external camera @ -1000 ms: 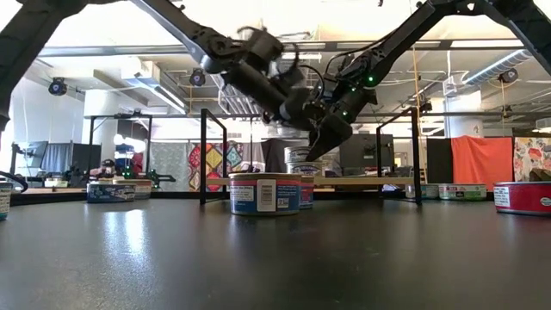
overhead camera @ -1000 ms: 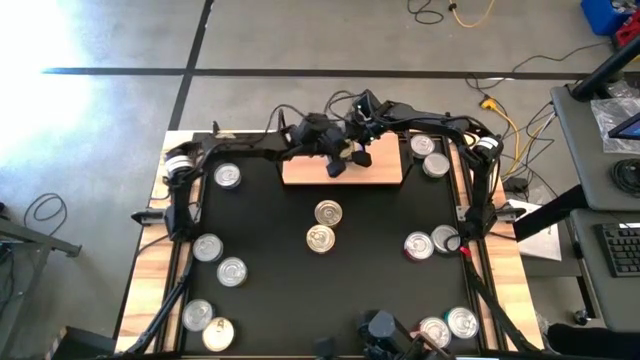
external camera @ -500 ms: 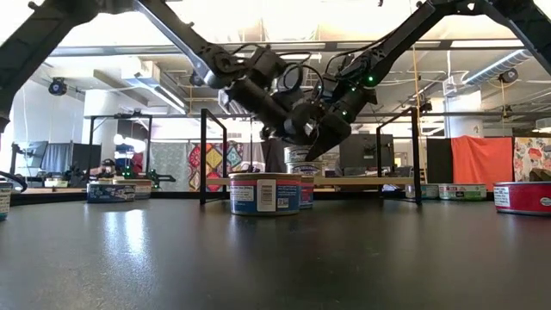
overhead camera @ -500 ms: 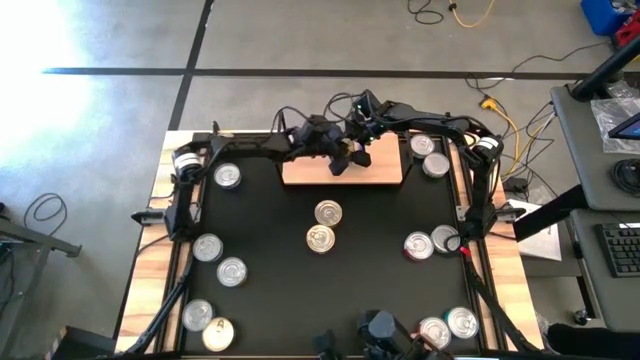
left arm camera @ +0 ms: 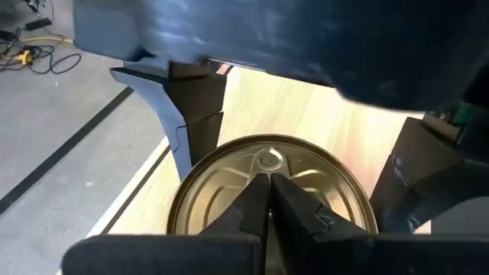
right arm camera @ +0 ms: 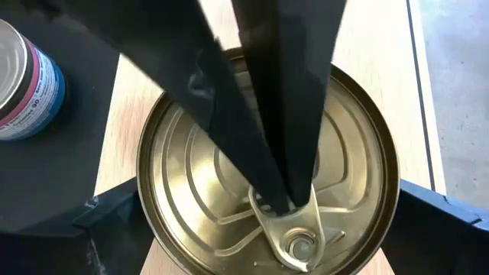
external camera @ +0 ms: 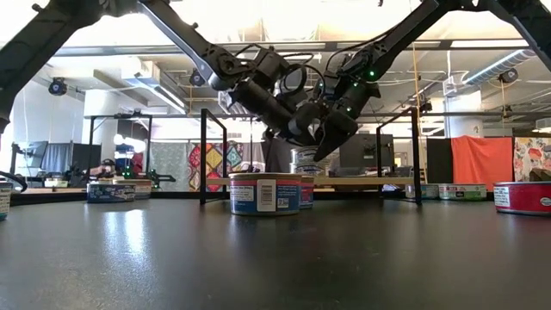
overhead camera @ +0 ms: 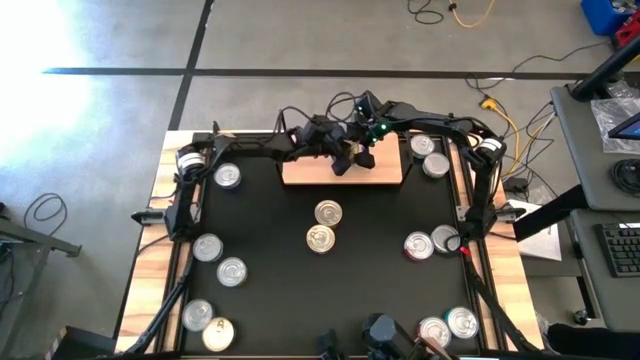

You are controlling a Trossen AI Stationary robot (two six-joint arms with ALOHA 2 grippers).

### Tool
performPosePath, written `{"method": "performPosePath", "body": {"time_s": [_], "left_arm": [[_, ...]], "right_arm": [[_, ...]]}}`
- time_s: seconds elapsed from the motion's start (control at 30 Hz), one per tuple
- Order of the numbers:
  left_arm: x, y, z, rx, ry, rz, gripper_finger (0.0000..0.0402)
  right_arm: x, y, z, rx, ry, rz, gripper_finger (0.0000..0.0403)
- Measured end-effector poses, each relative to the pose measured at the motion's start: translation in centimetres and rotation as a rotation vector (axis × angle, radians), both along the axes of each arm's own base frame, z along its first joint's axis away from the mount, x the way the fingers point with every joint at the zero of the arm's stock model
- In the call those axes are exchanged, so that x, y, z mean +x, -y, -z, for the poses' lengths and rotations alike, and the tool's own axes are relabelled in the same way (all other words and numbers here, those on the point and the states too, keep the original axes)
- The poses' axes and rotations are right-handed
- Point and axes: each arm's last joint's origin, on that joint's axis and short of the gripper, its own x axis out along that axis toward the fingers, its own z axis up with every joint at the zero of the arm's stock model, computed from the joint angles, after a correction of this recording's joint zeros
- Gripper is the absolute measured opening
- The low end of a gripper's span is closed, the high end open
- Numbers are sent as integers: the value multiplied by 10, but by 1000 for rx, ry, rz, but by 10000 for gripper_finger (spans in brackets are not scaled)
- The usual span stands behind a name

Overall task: Stack canned seafood by type on shelf
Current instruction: Stack the green tuna can on top of the other green tuna can on the shelf

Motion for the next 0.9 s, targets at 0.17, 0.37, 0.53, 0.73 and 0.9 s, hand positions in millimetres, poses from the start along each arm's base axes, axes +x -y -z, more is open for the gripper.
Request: {"method": "performPosePath", "body": {"time_s": [0.17,0.37,0.53,0.73,0.9], "left_arm": [[2,-1,6,-3,-4,1,1],[1,-1,6,-4,-19,-10,1],[-2,-1,7,-8,-58,-5,1],[-7,-5,10,-31,-93,-7,1],[-8,-7,11,-54,-86,23,1]], "right_arm": [[0,0,0,7,-2,9,400],[0,0,0,10,10,8,400],[1,0,-1,11,20,6,400],[1,0,0,24,18,13,400],[-2,-2,-3,32,-2,18,400]]}}
